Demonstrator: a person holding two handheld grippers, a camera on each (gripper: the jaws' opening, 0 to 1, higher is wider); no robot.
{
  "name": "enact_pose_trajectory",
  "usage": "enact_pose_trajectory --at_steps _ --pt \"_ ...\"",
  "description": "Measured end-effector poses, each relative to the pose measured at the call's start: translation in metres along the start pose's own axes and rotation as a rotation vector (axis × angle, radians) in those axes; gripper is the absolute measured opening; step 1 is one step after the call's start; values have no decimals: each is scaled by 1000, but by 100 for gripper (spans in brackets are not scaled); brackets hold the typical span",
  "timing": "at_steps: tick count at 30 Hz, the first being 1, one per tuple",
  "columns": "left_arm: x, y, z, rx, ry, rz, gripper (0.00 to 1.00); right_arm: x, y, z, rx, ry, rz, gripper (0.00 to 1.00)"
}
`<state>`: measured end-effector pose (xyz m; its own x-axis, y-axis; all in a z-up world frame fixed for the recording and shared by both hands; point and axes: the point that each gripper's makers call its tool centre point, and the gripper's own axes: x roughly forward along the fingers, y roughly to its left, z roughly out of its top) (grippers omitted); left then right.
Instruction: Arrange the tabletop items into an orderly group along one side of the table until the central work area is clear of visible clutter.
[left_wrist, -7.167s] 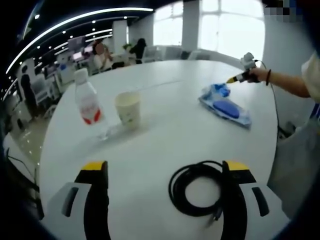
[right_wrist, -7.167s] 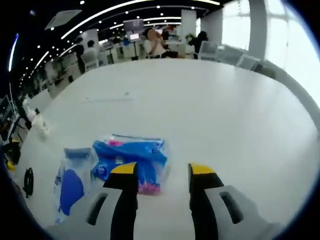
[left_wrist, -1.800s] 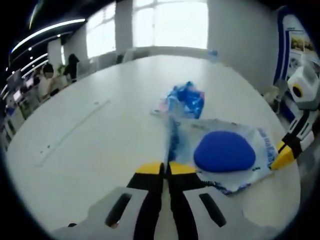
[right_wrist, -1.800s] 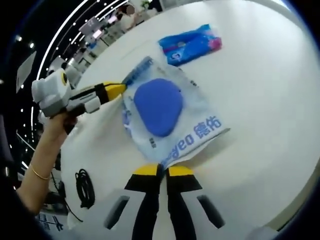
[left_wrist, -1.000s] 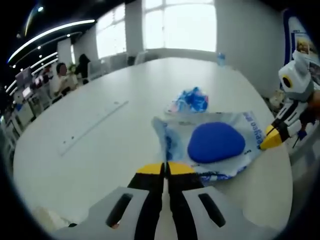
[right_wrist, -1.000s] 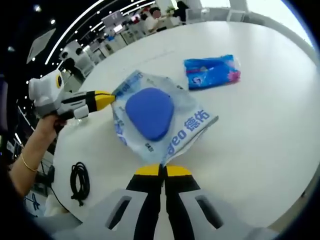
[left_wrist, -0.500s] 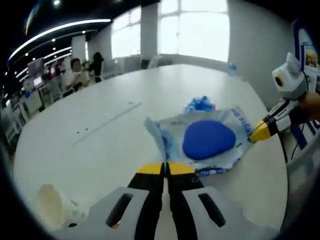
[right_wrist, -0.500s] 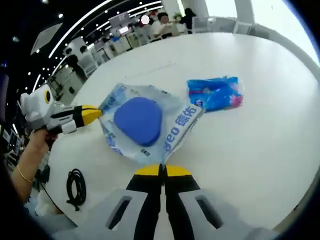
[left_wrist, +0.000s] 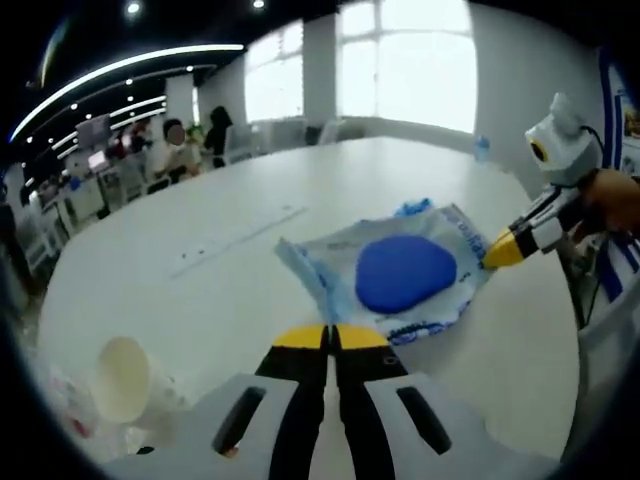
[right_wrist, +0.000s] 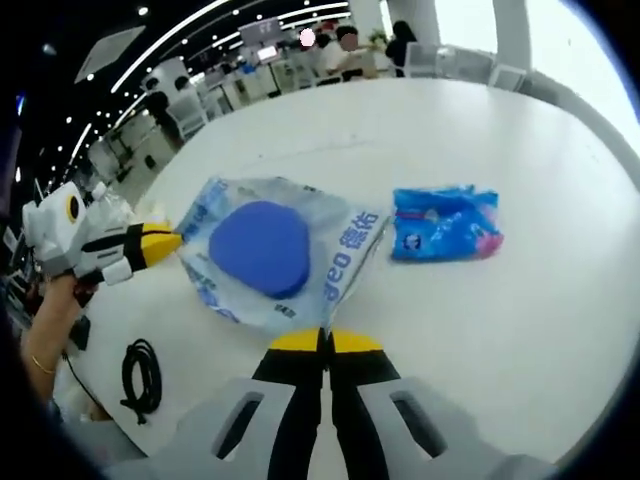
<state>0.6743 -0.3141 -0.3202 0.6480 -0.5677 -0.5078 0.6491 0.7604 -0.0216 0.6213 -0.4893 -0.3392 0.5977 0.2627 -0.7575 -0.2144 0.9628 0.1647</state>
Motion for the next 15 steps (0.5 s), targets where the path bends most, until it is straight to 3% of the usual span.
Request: enact_pose_trajectory --at_steps 7,15 --pt "-9 6 3 -44 -33 42 0 9 0 16 -36 -7 3 1" --pt "-17 17 -4 -29 -20 101 0 23 9 33 -101 -12 15 1"
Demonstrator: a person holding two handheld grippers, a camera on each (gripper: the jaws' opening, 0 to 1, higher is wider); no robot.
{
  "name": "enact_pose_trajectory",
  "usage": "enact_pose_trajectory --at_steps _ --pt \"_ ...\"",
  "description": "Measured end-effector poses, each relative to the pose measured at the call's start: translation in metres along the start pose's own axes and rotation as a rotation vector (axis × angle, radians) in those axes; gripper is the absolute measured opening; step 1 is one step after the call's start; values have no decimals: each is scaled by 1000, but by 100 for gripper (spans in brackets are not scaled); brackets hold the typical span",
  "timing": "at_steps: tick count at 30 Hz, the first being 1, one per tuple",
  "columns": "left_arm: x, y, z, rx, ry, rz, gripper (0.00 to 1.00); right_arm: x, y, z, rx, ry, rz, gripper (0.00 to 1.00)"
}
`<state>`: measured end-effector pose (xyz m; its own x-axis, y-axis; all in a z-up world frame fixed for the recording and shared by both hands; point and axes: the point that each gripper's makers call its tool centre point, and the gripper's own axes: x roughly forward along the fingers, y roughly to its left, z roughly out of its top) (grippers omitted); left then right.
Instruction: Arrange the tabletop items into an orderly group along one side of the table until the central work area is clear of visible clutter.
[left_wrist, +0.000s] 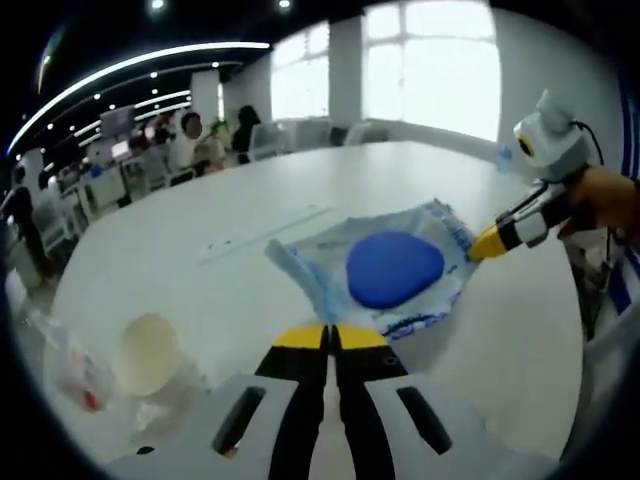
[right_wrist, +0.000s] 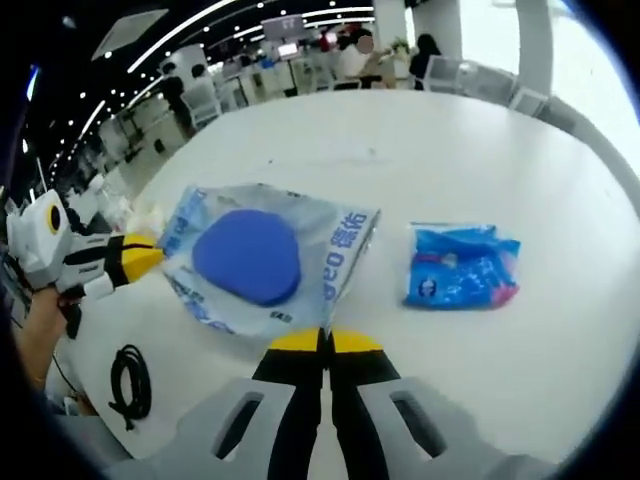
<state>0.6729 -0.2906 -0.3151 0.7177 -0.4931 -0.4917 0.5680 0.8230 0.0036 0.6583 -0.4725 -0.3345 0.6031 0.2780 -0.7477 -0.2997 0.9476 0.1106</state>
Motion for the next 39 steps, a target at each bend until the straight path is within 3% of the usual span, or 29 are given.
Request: enact_pose_trajectory --at_steps 5,17,21,39 --pt "-4 7 -2 12 1 50 0 11 4 10 -25 -2 11 1" --pt "-5 21 -13 -58 -2 124 0 36 10 21 -91 12 35 1" --pt "-4 26 -18 -106 0 143 0 46 13 21 -97 27 50 1" --pt "13 40 -43 -157 46 216 0 75 13 20 -109 36 100 2"
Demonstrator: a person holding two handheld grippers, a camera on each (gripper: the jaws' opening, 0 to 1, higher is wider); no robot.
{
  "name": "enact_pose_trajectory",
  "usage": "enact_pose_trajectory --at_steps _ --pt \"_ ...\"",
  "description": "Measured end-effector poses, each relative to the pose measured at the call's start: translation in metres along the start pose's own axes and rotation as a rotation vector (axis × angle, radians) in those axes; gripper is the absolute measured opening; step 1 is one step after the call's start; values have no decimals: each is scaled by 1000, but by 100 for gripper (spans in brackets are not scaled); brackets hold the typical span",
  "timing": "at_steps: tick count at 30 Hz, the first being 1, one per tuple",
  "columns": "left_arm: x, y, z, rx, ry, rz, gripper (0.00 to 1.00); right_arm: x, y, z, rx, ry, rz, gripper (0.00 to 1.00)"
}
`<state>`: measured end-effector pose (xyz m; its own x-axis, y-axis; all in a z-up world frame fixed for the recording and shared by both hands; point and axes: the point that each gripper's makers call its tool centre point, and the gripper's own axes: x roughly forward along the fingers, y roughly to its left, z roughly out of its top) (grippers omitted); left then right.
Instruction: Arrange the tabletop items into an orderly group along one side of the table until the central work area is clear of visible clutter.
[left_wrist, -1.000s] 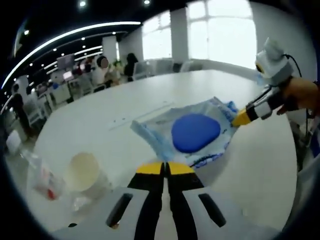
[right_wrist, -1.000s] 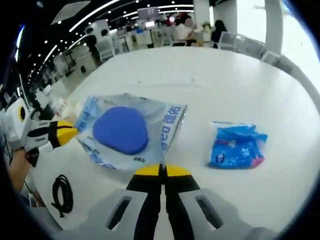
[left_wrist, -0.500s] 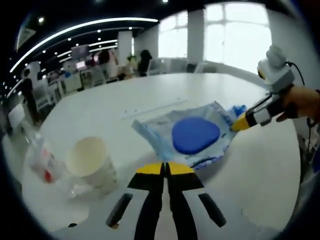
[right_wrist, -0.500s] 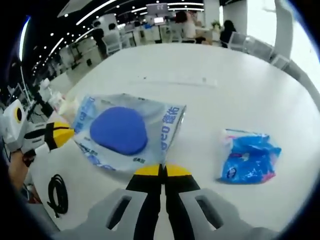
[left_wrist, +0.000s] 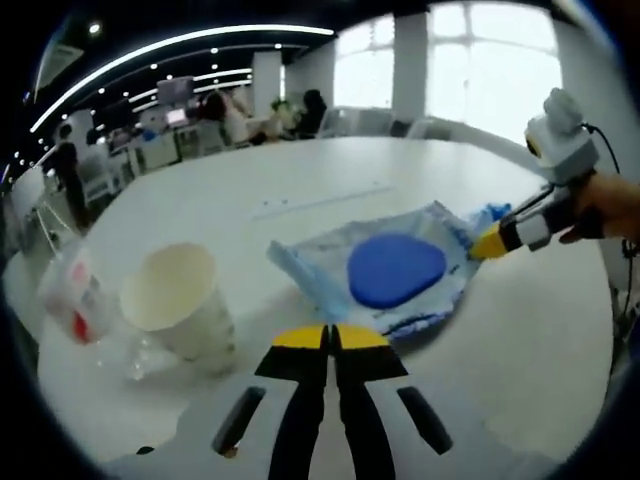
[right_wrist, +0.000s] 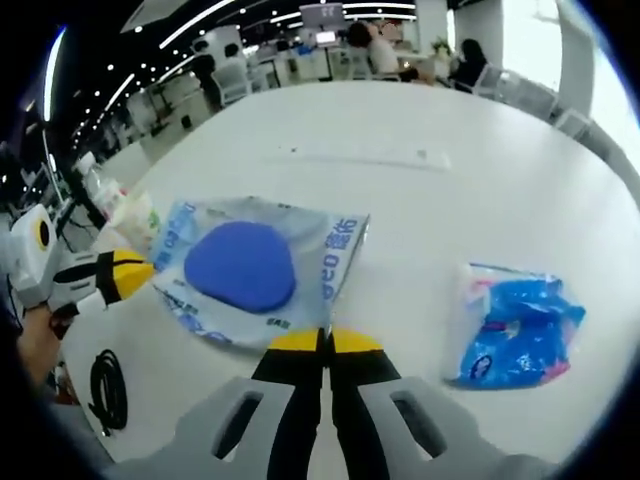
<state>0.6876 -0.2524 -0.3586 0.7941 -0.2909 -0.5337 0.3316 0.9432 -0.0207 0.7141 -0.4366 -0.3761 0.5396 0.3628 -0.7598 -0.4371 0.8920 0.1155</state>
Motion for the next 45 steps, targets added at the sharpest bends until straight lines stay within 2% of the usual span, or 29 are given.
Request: enact_pose_trajectory --at_steps 11,16,25,28,35,36,39,41,45 --pt "9 2 -15 -31 24 23 0 9 -3 -7 -9 22 -4 2" --pt "10 3 -16 -51 18 25 0 11 -3 -10 -29 12 -9 2" --pt "12 3 -20 -37 26 40 1 14 -4 -12 -33 3 0 3" --pt "12 4 -20 -24 26 47 2 16 -3 -13 -72 7 13 5" --pt "8 5 -15 2 15 58 11 6 -3 -1 -50 -62 -3 22" --pt "8 3 -13 42 5 48 13 2 -1 4 -60 -81 -2 24" --pt "5 -2 -10 56 -9 35 16 -5 2 11 -95 -109 -12 29" --pt "3 -4 -5 57 -23 28 20 -11 2 17 -120 -137 -16 34" --pt "-1 -12 8 89 -70 4 28 -20 3 22 -106 -161 7 44"
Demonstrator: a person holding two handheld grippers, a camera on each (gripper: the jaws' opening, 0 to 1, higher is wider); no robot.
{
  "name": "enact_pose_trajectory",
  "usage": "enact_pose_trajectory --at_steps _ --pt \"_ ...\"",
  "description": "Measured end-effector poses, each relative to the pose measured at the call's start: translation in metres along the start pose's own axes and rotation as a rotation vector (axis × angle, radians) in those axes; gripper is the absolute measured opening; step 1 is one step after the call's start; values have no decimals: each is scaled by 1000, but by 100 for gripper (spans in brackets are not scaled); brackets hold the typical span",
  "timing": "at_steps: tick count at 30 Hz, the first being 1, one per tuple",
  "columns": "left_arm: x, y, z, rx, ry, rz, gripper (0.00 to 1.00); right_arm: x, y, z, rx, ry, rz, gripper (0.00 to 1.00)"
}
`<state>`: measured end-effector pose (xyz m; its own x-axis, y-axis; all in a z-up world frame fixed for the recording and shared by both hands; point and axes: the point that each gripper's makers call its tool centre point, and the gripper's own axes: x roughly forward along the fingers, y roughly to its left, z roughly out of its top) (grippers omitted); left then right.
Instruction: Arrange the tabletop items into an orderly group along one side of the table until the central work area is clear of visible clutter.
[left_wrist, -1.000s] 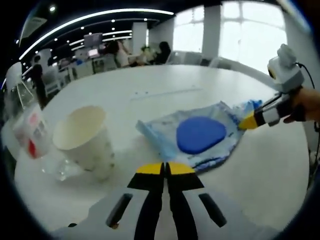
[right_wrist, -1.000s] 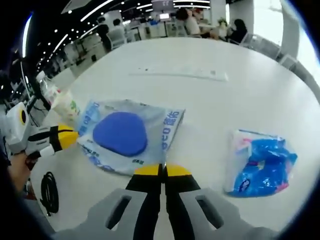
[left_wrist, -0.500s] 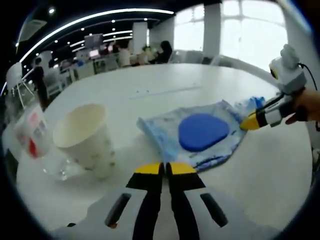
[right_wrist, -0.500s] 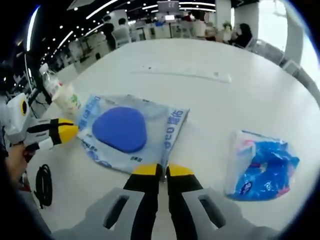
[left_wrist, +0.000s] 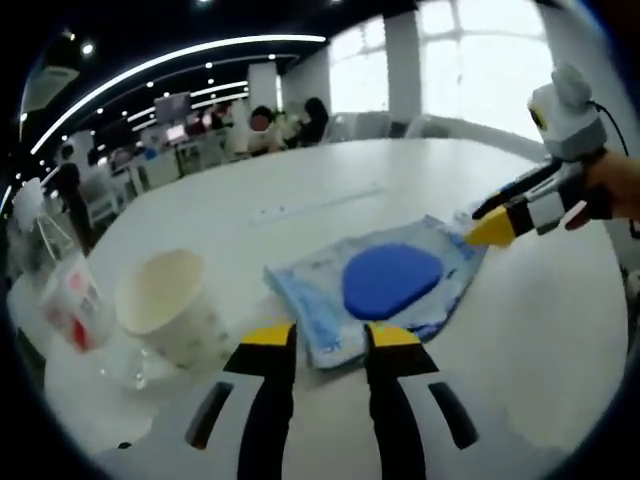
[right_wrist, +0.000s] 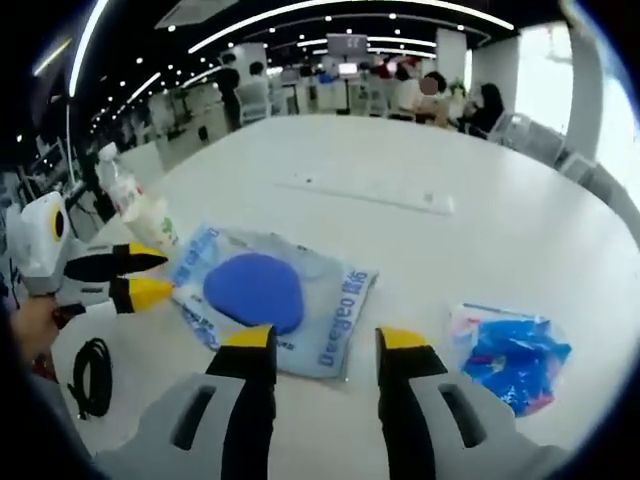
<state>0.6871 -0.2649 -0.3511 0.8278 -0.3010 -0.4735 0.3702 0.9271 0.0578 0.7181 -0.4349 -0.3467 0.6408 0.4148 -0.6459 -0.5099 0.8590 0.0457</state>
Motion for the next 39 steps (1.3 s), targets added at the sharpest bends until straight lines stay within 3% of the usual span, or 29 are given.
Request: enact_pose_trajectory --at_steps 10,18,28,39 --pt "-7 -14 15 -9 -32 -30 49 -19 -15 4 88 -46 16 72" --pt "-9 -22 19 -16 -36 -46 68 -36 -35 8 89 -93 -16 81" --pt "-17 -27 25 -6 -30 -77 87 -44 -71 11 63 -154 -106 88" --pt "-25 -32 18 17 10 -105 85 -22 -91 -5 23 -165 -143 83"
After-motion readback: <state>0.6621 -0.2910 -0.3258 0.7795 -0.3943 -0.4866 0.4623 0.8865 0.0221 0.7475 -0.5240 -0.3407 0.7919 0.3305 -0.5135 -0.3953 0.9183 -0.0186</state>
